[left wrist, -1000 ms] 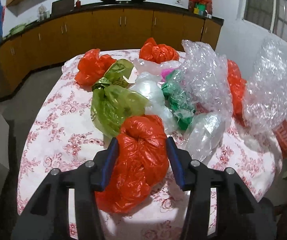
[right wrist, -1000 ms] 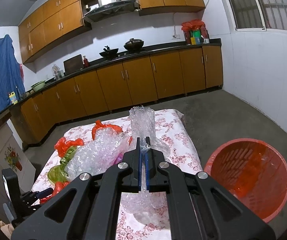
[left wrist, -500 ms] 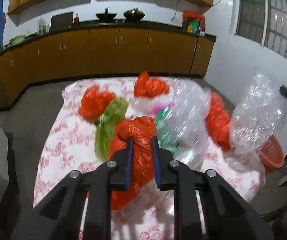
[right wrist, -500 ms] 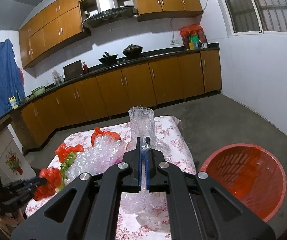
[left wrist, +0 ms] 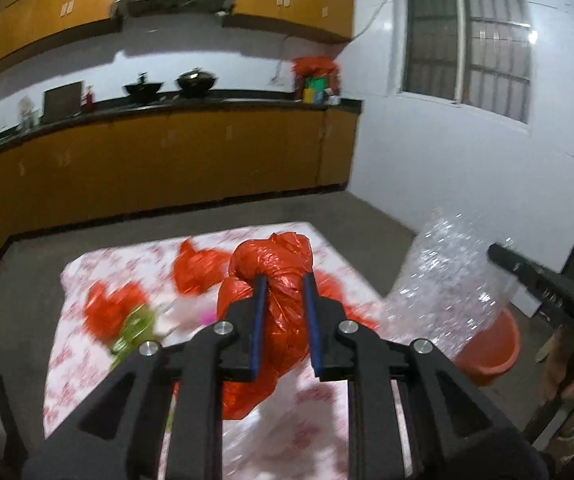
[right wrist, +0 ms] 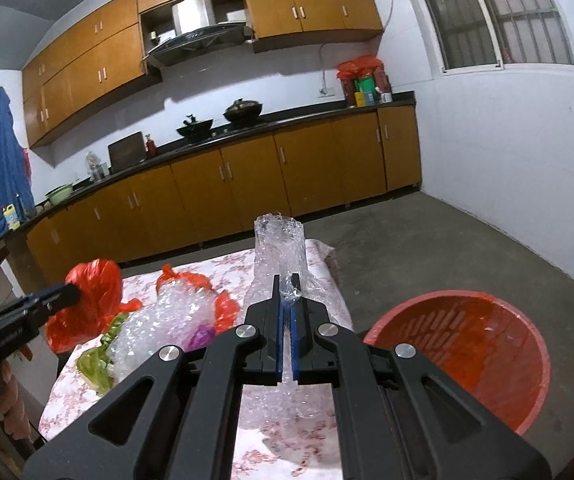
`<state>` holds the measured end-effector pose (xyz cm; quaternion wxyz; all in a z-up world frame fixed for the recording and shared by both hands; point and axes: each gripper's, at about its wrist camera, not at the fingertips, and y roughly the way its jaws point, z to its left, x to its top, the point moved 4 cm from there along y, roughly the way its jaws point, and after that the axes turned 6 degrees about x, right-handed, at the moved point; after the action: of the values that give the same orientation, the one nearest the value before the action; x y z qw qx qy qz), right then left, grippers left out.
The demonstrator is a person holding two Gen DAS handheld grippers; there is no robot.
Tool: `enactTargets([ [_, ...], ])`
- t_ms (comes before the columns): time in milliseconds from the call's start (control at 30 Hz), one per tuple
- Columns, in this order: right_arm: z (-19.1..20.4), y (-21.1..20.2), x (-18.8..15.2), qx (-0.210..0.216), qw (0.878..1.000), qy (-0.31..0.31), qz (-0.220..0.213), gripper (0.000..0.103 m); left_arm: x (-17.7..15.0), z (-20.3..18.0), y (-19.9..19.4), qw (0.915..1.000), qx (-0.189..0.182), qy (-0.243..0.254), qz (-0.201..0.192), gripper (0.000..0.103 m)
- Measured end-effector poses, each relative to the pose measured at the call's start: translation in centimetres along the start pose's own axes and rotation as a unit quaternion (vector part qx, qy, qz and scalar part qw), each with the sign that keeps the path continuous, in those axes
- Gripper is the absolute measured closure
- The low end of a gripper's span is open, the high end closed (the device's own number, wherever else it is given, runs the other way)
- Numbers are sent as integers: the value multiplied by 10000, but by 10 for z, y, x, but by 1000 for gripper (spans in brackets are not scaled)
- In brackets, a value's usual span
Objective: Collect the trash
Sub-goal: 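Carry both items over the orange basket and open both tools to drop them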
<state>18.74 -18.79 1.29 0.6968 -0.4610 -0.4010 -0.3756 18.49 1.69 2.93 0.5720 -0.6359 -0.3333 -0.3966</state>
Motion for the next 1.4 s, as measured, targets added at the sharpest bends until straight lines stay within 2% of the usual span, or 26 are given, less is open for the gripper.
enactTargets([
  [133, -16, -10, 10, -183, 9997, 65, -155, 100, 15, -34, 13, 9992, -371, 127, -54, 84],
  [300, -47, -26, 16, -676, 9971, 116, -320, 100, 26, -77, 28, 9960, -857, 252, -76, 84],
  [633, -109, -35, 6, -1468, 9875, 483, -317, 100, 21, -155, 63, 9846, -1682, 454, 129, 84],
  [833, -130, -35, -3, -1716, 9829, 613, -257, 100, 7, -196, 88, 9761, -2050, 622, 356, 84],
  [1067, -151, -36, -14, -1842, 9794, 805, -212, 100, -10, -228, 118, 9690, -2263, 765, 633, 84],
  [1400, -167, -30, -18, -1808, 9779, 1033, -165, 100, -23, -252, 143, 9646, -2342, 854, 861, 81],
])
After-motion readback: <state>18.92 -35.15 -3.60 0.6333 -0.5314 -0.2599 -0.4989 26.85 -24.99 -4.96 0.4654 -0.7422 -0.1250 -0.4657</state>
